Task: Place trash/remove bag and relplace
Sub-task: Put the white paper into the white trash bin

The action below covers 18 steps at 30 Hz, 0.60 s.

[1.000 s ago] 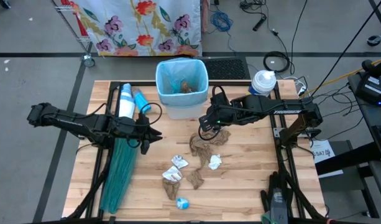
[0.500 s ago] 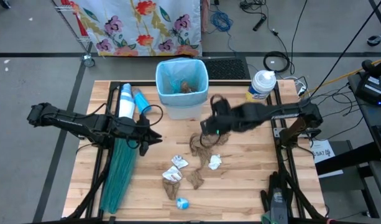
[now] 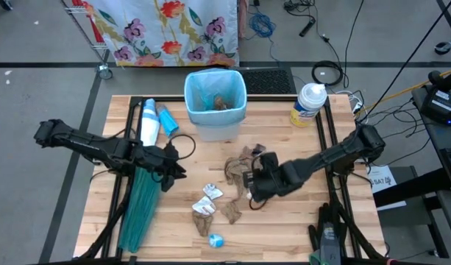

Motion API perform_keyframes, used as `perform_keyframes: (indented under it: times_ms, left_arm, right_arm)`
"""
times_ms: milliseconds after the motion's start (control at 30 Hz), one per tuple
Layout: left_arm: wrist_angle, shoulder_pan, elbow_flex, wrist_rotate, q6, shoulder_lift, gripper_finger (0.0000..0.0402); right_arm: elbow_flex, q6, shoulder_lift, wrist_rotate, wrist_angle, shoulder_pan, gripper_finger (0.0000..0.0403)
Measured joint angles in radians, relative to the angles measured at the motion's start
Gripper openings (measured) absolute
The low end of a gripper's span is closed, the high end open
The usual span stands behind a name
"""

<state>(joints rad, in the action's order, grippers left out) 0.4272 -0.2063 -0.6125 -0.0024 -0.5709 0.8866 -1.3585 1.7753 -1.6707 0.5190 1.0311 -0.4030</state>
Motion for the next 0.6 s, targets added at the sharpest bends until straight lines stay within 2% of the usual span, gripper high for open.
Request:
perform_keyframes:
  times_ms: [200,600]
  left_arm:
    - [-0.001,-0.038,0.000,0.072,-0.001,0.079,0.0109]
    - [-0.195,-0.116,0.000,0.077,0.007,0.169,0.0109]
  right_arm:
    - [0.042,0.096,0.000,-0.001,-0.045,-0.087,0.0129]
    - [0.045,0.093,-0.004,0.001,-0.050,-0.152,0.0129]
